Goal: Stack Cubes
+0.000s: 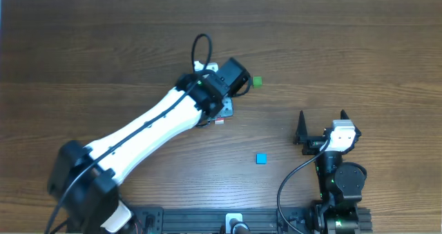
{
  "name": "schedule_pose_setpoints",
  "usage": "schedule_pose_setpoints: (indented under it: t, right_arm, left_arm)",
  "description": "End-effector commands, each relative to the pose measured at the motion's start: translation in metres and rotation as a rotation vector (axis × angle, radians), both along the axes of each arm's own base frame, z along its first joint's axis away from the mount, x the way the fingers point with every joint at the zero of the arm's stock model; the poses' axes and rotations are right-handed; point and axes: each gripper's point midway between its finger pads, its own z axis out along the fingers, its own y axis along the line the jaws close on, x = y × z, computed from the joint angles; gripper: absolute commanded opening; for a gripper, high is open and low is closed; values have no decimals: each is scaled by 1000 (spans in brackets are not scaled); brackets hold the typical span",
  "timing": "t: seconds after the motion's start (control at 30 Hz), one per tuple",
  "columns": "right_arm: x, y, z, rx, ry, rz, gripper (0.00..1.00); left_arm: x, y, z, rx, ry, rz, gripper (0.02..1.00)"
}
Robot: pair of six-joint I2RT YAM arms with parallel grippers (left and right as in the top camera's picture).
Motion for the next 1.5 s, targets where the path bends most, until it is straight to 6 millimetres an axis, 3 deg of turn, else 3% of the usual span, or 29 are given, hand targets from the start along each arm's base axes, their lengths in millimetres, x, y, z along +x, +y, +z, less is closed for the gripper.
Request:
schedule_pose_setpoints:
  t: [0.03,0.47,1.5]
  right_arm:
    - [0,1,-2,0,0,6,991]
    - [0,1,-2,0,0,6,991]
    - [0,1,-2,0,0,6,993]
  left_arm:
    - [2,-11,-10,-11,27,-25,40]
    - [-3,-16,-34,-3,96,-34,40]
    - [-2,-21,-49,-2,121,-40,40]
